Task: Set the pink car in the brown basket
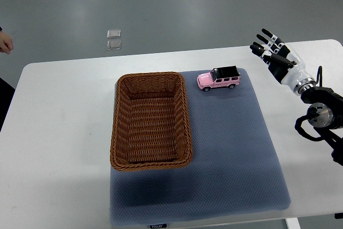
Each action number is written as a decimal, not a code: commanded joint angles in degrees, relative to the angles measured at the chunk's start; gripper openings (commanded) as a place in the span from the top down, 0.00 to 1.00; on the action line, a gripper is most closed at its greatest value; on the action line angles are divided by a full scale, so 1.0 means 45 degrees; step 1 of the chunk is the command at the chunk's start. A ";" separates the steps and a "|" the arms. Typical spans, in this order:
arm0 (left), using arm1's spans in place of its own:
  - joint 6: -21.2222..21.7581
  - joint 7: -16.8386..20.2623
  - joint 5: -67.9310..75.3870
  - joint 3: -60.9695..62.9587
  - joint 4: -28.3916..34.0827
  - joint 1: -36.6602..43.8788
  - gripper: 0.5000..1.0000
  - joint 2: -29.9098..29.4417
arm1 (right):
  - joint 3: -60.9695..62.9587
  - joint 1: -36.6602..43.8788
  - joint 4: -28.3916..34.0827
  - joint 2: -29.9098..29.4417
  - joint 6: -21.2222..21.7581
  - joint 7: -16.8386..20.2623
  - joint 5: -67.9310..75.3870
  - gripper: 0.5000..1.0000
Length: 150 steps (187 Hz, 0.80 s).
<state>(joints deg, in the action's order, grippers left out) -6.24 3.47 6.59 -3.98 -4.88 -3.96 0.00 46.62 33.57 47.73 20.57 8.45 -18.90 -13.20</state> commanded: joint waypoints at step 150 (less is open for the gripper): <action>0.0000 -0.0010 -0.0001 -0.0113 -0.0028 0.0002 0.00 0.0000 | -0.0145 0.0195 0.0000 0.0176 -0.0081 0.0058 -0.0192 0.17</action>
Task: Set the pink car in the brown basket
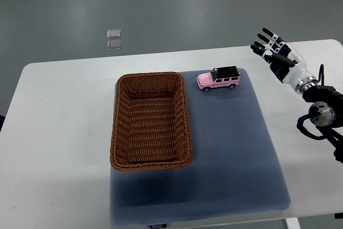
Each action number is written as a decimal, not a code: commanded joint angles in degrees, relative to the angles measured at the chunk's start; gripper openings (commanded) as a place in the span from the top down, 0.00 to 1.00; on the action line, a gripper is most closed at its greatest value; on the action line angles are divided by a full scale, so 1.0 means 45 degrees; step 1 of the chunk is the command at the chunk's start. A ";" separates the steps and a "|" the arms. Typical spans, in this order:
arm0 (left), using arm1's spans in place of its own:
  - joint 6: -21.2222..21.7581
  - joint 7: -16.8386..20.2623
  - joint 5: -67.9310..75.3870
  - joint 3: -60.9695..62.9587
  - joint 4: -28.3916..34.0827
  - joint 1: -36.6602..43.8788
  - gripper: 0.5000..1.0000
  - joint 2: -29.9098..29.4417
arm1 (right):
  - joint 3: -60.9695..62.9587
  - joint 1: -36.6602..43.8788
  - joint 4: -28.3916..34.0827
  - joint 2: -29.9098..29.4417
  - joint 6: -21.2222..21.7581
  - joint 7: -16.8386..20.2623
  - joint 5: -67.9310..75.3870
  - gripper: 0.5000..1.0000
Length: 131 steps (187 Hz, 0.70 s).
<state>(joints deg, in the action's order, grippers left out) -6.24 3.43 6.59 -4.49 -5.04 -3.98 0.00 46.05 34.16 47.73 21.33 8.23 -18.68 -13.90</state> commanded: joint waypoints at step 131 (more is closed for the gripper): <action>0.0000 0.0000 0.0000 -0.0038 -0.0012 0.0006 0.00 0.0000 | -0.0078 0.0417 0.0000 0.0279 -0.0032 0.0069 -0.1519 0.17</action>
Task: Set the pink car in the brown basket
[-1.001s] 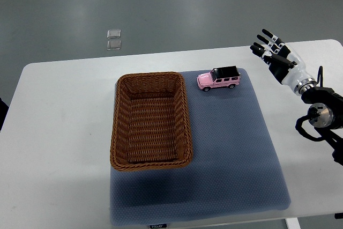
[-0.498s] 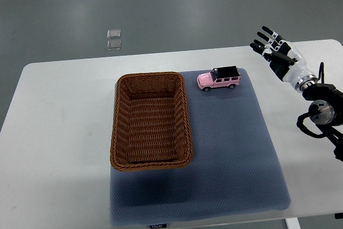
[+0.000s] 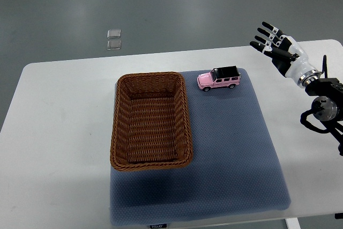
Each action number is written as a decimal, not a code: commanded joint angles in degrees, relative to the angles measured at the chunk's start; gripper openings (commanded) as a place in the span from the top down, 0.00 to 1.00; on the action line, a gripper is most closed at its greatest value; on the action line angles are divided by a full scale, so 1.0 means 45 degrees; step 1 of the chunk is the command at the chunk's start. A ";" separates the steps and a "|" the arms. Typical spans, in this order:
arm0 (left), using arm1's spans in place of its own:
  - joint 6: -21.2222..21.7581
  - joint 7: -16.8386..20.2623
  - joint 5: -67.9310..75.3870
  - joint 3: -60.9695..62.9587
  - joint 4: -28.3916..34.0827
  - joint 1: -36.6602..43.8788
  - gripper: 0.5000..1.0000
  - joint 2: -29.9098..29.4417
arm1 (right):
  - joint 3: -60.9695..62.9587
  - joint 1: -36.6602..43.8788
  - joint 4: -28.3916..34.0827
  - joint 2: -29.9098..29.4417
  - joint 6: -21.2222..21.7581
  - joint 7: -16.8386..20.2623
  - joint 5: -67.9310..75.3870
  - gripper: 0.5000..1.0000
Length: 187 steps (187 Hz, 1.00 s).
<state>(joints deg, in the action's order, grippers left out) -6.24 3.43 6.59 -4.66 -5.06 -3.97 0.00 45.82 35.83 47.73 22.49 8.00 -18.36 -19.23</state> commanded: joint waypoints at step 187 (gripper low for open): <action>0.0000 0.0000 0.0001 -0.0059 0.0012 0.0003 0.00 0.0000 | -0.7448 0.5124 -0.0918 0.0412 -0.1153 -0.0040 -0.6430 0.17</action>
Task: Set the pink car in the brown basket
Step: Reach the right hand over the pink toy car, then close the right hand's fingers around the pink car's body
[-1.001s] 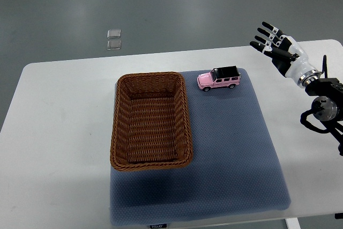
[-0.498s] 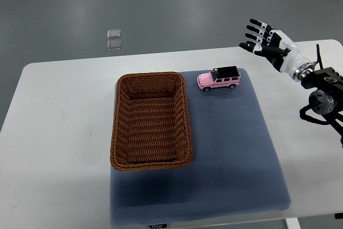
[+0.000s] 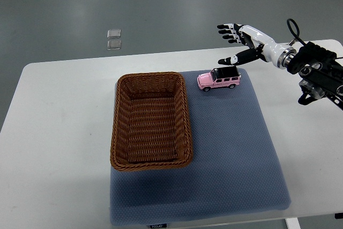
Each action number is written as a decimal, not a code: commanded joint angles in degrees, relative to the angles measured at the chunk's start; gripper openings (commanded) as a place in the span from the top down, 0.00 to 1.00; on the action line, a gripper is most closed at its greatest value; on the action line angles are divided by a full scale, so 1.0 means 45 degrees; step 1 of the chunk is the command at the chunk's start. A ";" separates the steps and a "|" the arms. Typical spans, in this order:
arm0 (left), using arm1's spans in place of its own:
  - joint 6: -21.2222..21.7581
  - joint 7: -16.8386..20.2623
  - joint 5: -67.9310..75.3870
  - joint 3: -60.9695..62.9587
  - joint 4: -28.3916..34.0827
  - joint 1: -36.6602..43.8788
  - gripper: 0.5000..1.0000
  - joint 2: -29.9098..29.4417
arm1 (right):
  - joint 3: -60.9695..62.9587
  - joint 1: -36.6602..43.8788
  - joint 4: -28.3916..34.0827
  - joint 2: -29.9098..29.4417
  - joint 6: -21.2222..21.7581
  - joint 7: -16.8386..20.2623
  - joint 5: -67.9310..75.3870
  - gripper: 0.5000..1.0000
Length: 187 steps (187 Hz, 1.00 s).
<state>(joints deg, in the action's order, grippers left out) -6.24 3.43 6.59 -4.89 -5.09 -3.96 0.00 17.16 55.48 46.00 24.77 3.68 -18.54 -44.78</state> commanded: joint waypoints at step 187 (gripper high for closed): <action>0.0000 0.0000 0.0000 0.0013 -0.0022 -0.0039 0.00 0.0000 | -0.3793 0.1695 -0.3835 -0.2398 -0.0095 0.0096 -0.6671 0.18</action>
<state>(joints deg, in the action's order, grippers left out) -6.24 3.43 6.59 -4.83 -5.19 -4.12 0.00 0.52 63.27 30.74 14.91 3.24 -18.29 -74.30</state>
